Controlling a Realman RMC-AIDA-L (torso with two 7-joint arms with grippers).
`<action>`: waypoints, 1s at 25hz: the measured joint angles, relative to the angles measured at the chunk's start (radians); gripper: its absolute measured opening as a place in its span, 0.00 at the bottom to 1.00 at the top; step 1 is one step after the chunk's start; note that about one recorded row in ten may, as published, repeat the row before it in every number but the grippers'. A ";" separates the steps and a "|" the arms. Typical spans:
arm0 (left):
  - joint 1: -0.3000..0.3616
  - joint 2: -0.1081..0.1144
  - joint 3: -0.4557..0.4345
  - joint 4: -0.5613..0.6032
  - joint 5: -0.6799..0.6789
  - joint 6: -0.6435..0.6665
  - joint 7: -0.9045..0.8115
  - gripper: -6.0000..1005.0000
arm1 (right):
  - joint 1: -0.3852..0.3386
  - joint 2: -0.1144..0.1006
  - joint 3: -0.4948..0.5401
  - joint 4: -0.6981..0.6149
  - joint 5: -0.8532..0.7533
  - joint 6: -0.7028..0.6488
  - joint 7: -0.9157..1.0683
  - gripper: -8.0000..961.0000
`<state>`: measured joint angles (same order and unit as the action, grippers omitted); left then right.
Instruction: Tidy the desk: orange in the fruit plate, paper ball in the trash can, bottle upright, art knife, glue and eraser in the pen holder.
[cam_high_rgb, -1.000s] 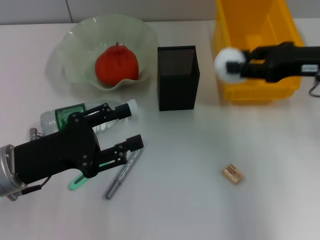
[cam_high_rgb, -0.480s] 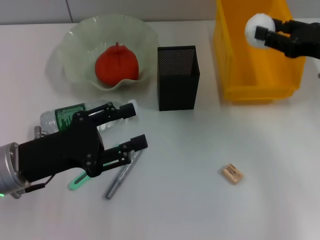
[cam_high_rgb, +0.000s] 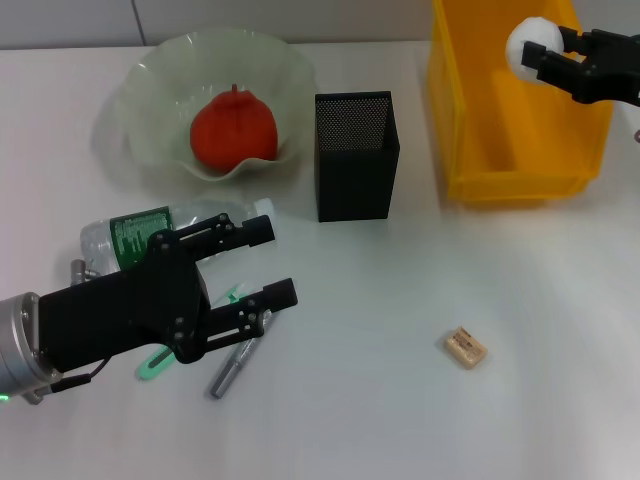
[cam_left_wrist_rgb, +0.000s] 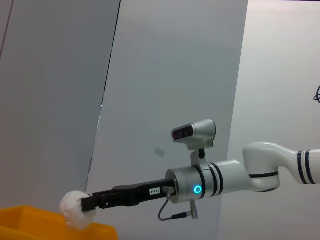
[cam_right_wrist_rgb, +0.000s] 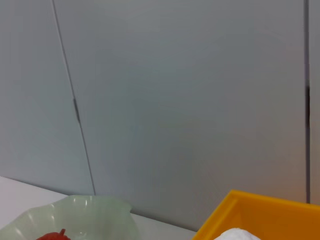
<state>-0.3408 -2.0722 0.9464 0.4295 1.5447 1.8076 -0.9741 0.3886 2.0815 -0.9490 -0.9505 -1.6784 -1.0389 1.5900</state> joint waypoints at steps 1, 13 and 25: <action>0.000 0.000 0.000 0.000 0.000 0.001 0.000 0.68 | 0.003 0.000 0.000 0.003 0.000 0.004 0.000 0.50; 0.000 0.001 0.000 0.000 0.000 -0.002 0.000 0.68 | 0.006 0.000 -0.001 0.009 0.000 0.004 -0.003 0.73; -0.001 0.001 0.000 0.000 0.000 -0.002 0.000 0.68 | -0.003 0.004 -0.003 0.057 0.048 -0.320 -0.076 0.73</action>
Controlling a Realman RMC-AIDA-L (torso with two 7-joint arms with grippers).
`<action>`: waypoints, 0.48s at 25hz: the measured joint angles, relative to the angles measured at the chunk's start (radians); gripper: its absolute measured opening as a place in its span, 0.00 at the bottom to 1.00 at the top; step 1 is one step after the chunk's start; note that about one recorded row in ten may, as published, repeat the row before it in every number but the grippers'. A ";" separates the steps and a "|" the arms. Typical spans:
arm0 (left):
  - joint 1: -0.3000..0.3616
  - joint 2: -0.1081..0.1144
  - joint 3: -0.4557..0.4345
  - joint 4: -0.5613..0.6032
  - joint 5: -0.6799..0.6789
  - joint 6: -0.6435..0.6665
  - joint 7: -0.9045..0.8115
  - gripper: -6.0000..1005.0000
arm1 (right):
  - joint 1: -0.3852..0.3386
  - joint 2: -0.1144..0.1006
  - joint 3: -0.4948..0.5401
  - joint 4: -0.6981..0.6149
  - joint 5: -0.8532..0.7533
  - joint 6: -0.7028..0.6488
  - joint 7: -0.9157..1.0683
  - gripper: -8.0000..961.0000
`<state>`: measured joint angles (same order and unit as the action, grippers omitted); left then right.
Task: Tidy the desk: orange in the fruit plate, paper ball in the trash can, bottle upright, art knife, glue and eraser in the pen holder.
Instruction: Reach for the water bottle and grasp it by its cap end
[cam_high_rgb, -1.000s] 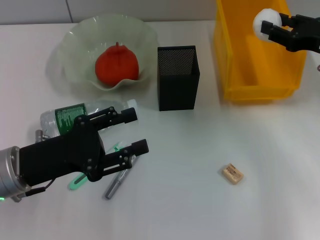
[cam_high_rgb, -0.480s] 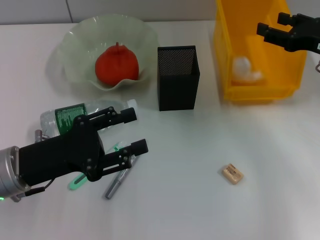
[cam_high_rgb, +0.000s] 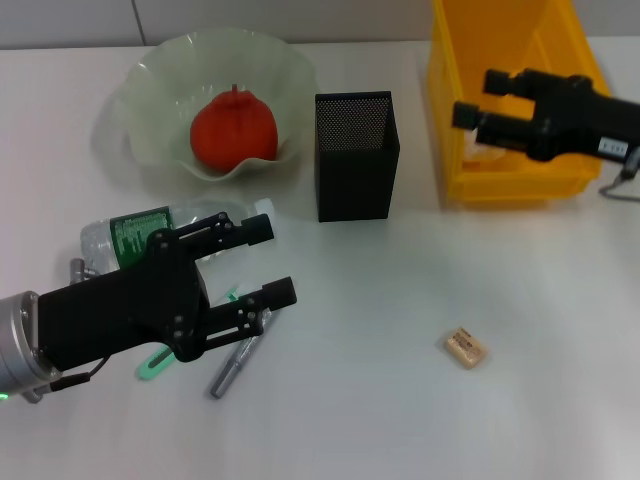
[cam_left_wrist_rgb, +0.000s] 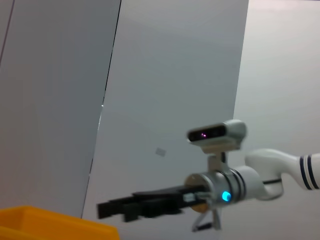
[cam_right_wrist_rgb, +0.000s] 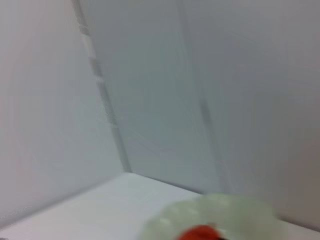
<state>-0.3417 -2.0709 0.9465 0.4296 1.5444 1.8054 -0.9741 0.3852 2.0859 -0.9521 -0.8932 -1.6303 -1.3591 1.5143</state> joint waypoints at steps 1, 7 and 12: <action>0.000 0.000 0.000 0.000 -0.002 0.000 0.000 0.68 | -0.002 0.000 0.001 0.026 0.019 -0.037 -0.029 0.73; 0.002 0.000 -0.006 0.000 -0.005 0.000 0.000 0.68 | -0.027 -0.002 0.012 0.190 0.065 -0.161 -0.203 0.73; 0.000 0.000 -0.006 0.000 -0.005 -0.001 0.000 0.68 | -0.043 0.003 0.004 0.331 0.065 -0.211 -0.436 0.73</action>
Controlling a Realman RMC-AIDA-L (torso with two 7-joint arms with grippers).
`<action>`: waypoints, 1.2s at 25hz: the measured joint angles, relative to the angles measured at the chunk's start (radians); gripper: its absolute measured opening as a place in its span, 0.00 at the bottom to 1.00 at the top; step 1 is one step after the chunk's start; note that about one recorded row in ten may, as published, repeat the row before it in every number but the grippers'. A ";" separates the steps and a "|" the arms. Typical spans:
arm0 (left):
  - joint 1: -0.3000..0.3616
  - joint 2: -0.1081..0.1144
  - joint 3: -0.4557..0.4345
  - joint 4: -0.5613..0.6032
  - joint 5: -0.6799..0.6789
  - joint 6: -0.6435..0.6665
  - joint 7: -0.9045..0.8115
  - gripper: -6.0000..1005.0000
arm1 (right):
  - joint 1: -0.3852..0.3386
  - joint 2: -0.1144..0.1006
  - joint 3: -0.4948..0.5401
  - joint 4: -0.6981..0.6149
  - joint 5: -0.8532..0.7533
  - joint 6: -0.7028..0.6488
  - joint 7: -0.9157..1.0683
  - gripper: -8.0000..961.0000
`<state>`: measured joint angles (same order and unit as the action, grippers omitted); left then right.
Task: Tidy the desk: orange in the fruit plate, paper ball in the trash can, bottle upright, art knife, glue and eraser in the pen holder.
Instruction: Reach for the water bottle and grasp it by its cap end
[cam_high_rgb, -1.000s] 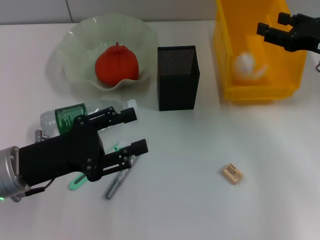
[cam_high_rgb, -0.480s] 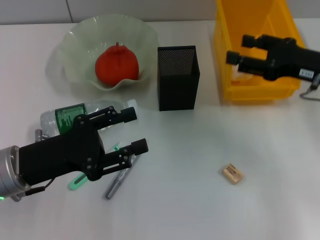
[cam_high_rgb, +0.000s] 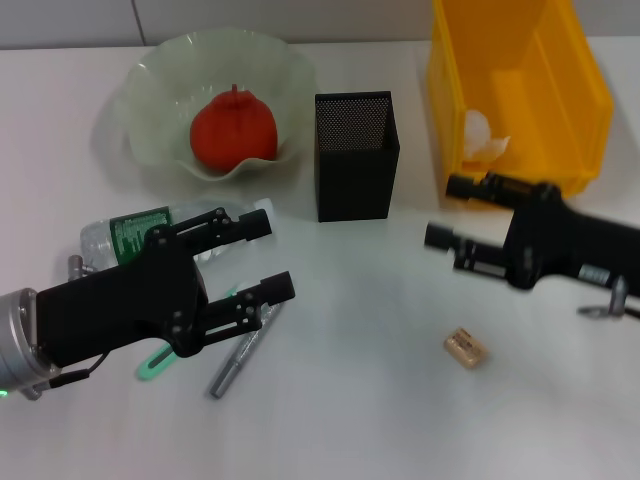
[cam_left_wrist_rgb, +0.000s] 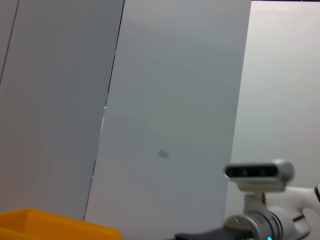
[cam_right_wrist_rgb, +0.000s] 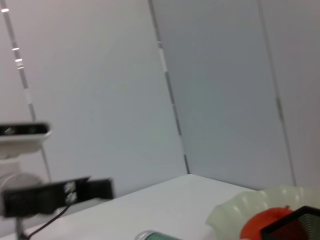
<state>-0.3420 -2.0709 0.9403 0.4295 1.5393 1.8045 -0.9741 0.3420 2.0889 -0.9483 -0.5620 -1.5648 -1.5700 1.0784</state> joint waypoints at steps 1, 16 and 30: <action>0.000 0.000 0.000 0.000 0.000 0.000 0.000 0.68 | 0.000 0.000 0.000 0.000 0.000 0.000 0.000 0.73; -0.018 0.001 0.003 0.006 -0.002 -0.039 -0.004 0.68 | 0.027 -0.001 0.000 0.248 0.039 -0.011 -0.262 0.73; -0.077 0.005 0.040 0.138 0.070 -0.171 -0.297 0.68 | -0.042 -0.005 0.046 0.297 0.038 -0.062 -0.328 0.73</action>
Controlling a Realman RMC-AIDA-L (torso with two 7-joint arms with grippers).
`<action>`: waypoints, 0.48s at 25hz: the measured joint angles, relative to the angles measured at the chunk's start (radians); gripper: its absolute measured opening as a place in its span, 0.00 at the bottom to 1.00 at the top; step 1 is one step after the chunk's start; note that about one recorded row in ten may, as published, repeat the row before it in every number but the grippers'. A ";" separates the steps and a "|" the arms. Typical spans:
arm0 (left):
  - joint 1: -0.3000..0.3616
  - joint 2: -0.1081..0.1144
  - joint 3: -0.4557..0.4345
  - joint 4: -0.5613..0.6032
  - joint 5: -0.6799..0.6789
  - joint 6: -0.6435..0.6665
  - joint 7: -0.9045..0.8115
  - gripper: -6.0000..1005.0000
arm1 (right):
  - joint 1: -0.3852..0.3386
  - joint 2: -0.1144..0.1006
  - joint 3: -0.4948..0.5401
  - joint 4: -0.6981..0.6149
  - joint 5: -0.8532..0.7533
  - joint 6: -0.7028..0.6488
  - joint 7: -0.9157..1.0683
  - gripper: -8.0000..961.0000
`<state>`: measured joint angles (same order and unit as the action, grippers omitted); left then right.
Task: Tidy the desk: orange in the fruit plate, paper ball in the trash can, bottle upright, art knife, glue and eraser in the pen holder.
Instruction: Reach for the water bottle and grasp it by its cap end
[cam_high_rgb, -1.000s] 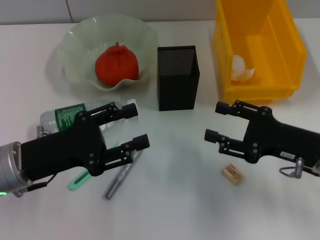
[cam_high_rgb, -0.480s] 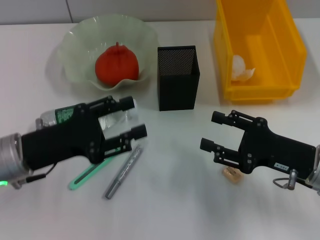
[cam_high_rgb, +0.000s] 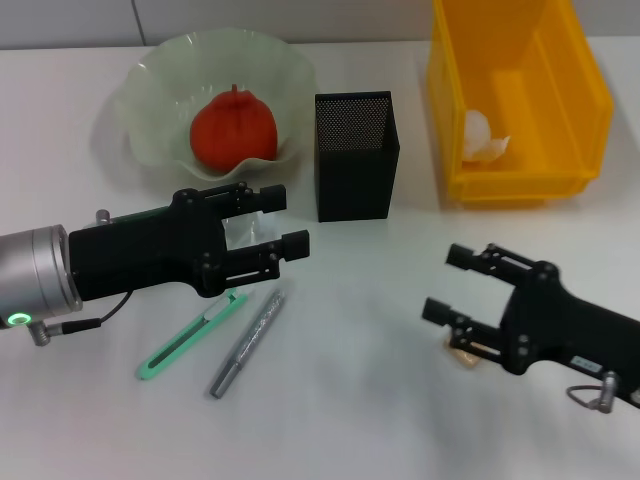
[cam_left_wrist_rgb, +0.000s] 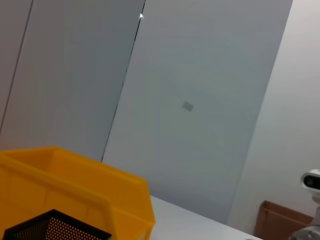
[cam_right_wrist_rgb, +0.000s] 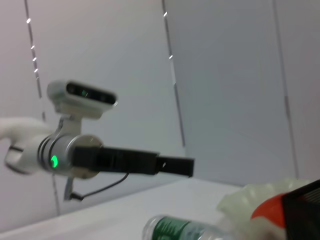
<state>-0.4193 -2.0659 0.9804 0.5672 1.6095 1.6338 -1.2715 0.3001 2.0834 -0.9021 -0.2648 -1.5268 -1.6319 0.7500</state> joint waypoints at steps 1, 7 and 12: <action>0.000 -0.001 -0.001 -0.001 0.000 -0.001 0.002 0.68 | 0.000 0.000 0.000 0.000 0.000 0.000 0.000 0.73; 0.002 -0.003 0.006 -0.005 0.001 -0.003 0.012 0.68 | -0.020 -0.016 0.115 -0.034 -0.007 -0.047 0.078 0.73; 0.013 -0.003 0.006 -0.007 0.001 -0.003 0.012 0.68 | -0.060 -0.013 0.151 -0.134 -0.009 -0.071 0.119 0.73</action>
<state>-0.4064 -2.0693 0.9865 0.5598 1.6103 1.6309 -1.2593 0.2401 2.0700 -0.7515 -0.3988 -1.5359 -1.7027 0.8690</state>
